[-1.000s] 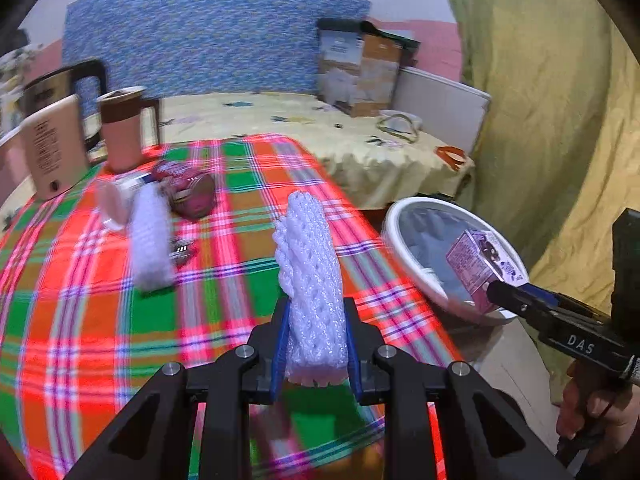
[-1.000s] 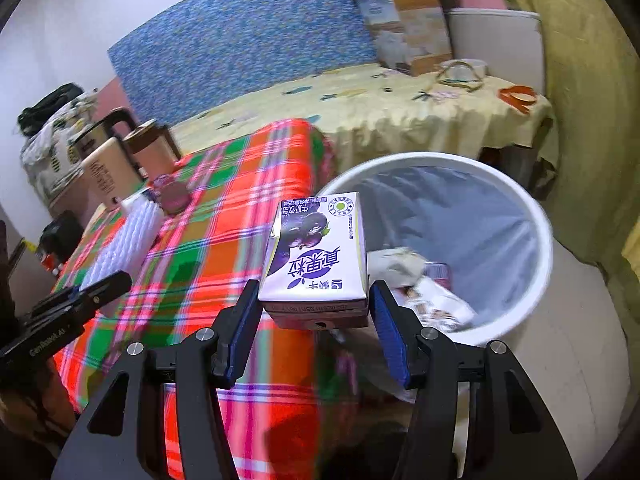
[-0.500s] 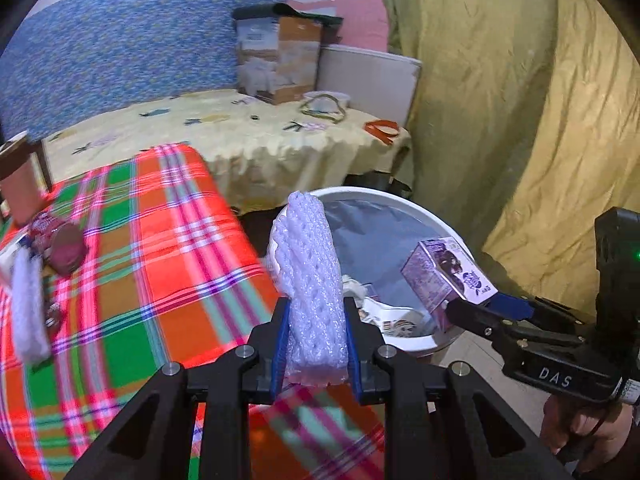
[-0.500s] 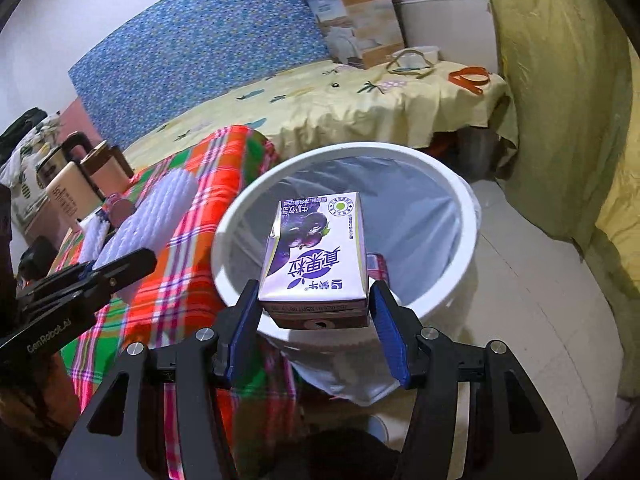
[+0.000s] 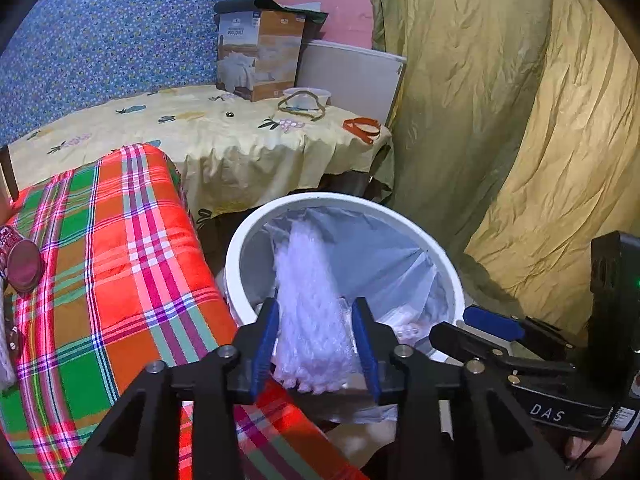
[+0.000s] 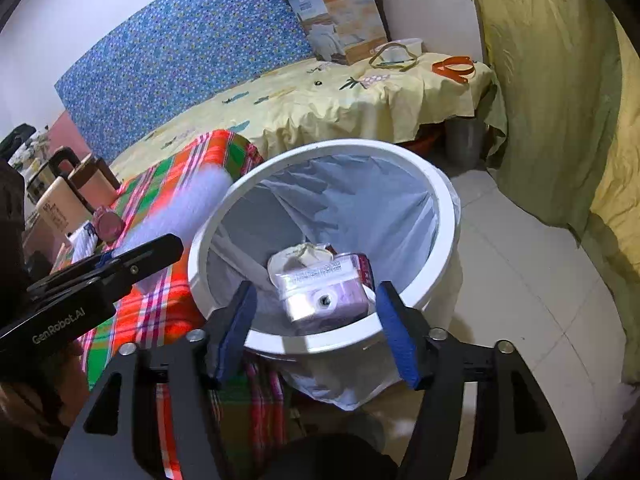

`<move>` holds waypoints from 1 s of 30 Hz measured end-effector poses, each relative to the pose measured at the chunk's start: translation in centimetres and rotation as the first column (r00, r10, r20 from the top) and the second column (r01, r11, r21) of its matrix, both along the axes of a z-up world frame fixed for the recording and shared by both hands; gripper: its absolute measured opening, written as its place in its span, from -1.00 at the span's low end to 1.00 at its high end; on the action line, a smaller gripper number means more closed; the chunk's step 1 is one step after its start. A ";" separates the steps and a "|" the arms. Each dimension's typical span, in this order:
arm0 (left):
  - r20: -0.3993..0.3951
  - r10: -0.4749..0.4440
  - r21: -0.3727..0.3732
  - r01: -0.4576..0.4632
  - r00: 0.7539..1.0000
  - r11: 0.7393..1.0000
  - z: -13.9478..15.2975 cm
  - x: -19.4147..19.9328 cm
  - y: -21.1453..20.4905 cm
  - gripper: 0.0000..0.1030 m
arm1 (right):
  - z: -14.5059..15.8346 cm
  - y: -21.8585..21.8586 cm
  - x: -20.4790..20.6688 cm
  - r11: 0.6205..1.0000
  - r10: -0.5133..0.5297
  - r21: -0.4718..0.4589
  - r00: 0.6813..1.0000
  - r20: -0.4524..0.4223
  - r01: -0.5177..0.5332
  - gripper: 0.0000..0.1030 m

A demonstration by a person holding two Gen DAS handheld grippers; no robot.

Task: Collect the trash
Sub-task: 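Carry foam sleeve and carton over the white bin and open both tools, then move both open tools back over the remaining trash on the bed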

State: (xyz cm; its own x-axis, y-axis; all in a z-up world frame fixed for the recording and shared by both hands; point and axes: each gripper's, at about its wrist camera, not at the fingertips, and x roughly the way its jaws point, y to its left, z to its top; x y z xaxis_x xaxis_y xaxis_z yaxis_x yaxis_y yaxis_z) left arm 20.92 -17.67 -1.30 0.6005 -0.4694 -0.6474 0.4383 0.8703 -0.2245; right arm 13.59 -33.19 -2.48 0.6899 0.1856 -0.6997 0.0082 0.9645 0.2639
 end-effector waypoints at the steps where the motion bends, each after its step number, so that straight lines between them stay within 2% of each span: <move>1: 0.000 0.002 -0.009 -0.002 1.000 1.000 0.0 -0.1 0.3 -0.20 | 0.1 0.0 -0.1 1.000 0.000 0.001 1.000 0.004 0.000 0.28; 11: -0.003 0.072 -0.040 -0.072 0.997 0.997 0.7 -1.7 3.5 -0.20 | 1.1 1.0 -0.5 1.000 0.031 0.002 0.999 0.029 -0.031 0.28; 20: 0.003 0.176 -0.016 -0.176 0.984 0.984 0.5 -4.7 7.9 -0.20 | 2.0 3.2 -1.1 0.992 0.117 0.030 0.989 0.085 -0.120 0.33; 23: 0.009 0.208 -0.011 -0.208 0.978 0.978 0.5 -5.8 9.3 -0.20 | 2.2 4.5 -1.3 0.987 0.157 0.013 0.982 0.100 -0.159 0.34; 30: 0.011 0.288 -0.014 -0.288 0.958 0.958 0.4 -8.1 12.9 -0.20 | 2.0 7.0 -1.6 0.966 0.255 0.034 0.965 0.065 -0.257 0.34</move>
State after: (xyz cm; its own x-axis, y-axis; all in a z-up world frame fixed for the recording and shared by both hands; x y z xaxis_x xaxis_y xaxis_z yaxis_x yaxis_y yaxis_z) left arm 12.86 -4.75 -0.89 0.7198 -0.2833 -0.6337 0.1725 0.9573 -0.2319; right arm 11.95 -26.19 -0.50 0.6556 0.3898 -0.6468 -0.2543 0.9204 0.2970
